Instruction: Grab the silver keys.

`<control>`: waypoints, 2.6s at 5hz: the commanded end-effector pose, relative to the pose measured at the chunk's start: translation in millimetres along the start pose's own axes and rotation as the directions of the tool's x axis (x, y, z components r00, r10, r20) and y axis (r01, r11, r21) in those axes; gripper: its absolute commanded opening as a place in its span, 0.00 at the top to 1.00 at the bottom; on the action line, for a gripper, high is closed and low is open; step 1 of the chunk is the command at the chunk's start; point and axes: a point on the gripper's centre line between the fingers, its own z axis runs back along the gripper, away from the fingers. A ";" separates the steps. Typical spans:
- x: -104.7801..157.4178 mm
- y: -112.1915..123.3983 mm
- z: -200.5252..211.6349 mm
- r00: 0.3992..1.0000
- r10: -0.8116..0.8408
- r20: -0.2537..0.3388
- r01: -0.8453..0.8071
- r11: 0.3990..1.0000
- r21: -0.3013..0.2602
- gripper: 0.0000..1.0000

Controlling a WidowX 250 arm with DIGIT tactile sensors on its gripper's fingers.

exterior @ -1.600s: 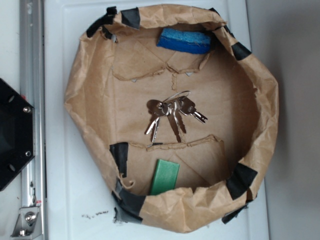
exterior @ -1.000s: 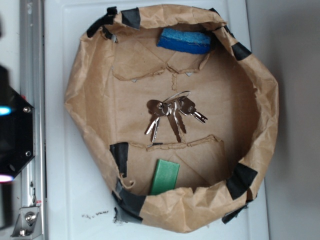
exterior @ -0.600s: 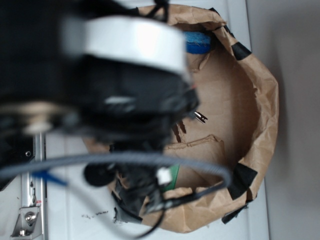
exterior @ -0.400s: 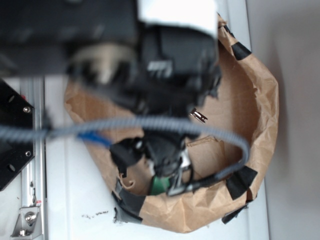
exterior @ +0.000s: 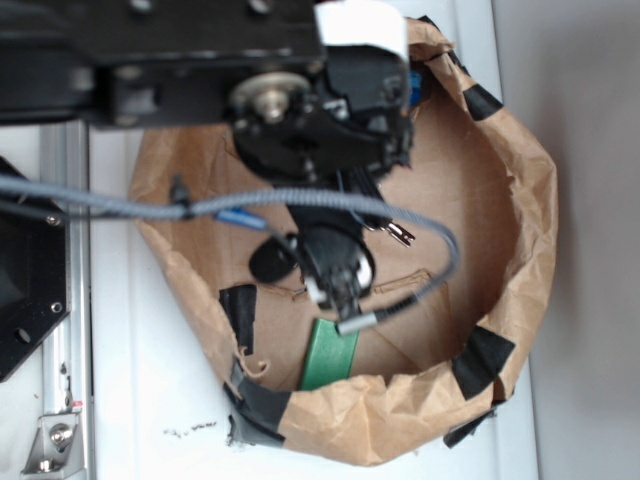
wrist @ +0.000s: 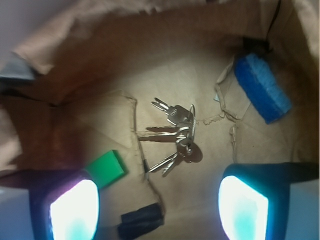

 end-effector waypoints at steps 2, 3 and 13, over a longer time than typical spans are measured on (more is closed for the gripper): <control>21.5 23.5 -37.7 0.997 -0.004 0.080 0.003 1.000 0.015 0.00; 29.0 25.1 -43.2 0.997 0.002 0.080 -0.005 1.000 0.029 0.00; 22.4 19.7 -65.2 0.997 0.005 0.077 -0.006 1.000 0.017 1.00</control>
